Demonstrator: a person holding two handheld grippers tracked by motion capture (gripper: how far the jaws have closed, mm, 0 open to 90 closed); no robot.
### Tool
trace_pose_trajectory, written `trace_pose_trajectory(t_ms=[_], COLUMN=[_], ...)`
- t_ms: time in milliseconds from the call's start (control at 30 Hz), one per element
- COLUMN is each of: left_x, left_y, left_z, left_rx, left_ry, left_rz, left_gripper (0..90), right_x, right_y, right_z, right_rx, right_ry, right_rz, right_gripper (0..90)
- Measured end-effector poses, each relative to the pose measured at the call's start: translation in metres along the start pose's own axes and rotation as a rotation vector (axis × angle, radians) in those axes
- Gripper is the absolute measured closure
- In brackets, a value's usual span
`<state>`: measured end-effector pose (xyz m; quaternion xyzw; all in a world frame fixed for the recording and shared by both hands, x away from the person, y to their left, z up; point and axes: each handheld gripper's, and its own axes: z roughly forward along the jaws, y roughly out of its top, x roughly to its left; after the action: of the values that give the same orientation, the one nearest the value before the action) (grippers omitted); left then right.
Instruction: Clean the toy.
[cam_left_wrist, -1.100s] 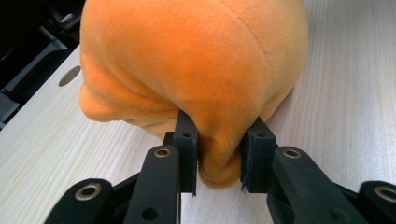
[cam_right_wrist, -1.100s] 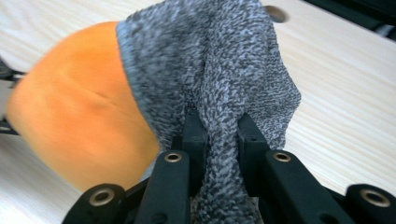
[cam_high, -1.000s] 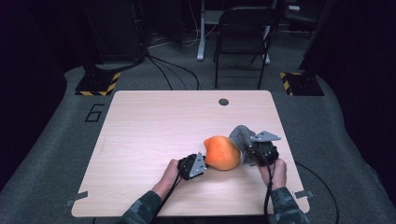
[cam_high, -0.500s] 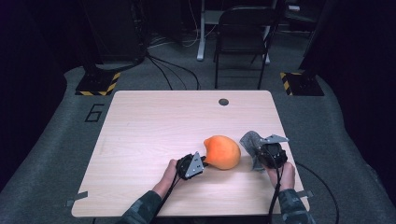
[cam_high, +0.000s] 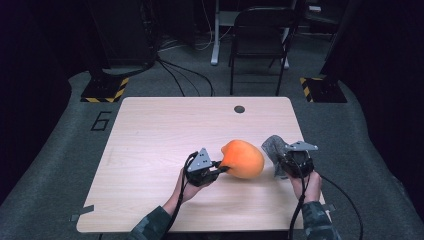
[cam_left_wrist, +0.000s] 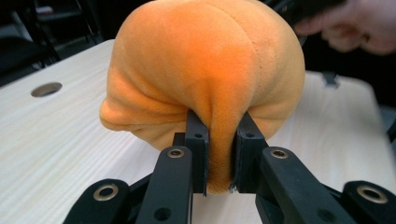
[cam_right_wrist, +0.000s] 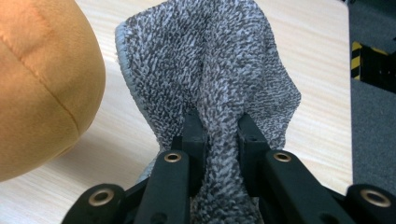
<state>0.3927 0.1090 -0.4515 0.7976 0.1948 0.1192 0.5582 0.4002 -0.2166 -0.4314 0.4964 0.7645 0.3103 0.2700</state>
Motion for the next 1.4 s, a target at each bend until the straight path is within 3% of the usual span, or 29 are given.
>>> trace_pose_trajectory(t_ms=[133,167,233,400,600,700,767,867,933,1100,1300,1400], left_x=[0.0,0.0,0.004,0.01,0.014,0.015,0.014,0.013,0.014,0.016,0.019,0.02], left_y=[0.008,0.008,0.007,0.0,-0.009,-0.012,-0.014,-0.016,-0.018,-0.022,-0.024,-0.025], left_z=[-0.004,-0.004,-0.004,0.0,0.009,0.01,0.011,0.012,0.013,0.016,0.016,0.016], left_rx=[0.008,0.008,0.022,0.058,0.096,0.099,0.09,0.092,0.104,0.097,0.09,0.087], left_ry=[-0.023,-0.023,-0.036,-0.044,-0.06,-0.07,-0.073,-0.08,-0.082,-0.097,-0.097,-0.098], left_rz=[-0.141,-0.141,-0.226,-0.345,-0.424,-0.447,-0.474,-0.496,-0.498,-0.526,-0.53,-0.537], left_gripper=[79.2,79.1,79.1,79.0,78.9,78.9,78.9,78.9,79.0,78.9,78.9,78.8], right_x=[0.005,0.008,0.014,0.033,0.069,0.095,0.112,0.127,0.126,0.104,0.072,0.061], right_y=[0.008,0.011,0.015,0.027,0.044,0.049,0.048,0.042,0.038,0.03,0.014,0.005], right_z=[-0.011,-0.013,-0.018,-0.028,-0.046,-0.051,-0.048,-0.036,-0.026,-0.008,0.015,0.032], right_rx=[-0.027,-0.038,-0.047,-0.079,-0.131,-0.143,-0.121,-0.087,-0.068,-0.034,0.048,0.084], right_ry=[0.002,0.006,0.013,0.031,0.091,0.125,0.145,0.122,0.099,0.083,0.036,0.046], right_rz=[-0.018,-0.017,-0.035,-0.09,-0.157,-0.228,-0.273,-0.301,-0.31,-0.251,-0.144,-0.11], right_gripper=[77.7,77.7,77.7,77.6,77.5,77.4,77.4,77.4,77.4,77.4,77.4,77.3])
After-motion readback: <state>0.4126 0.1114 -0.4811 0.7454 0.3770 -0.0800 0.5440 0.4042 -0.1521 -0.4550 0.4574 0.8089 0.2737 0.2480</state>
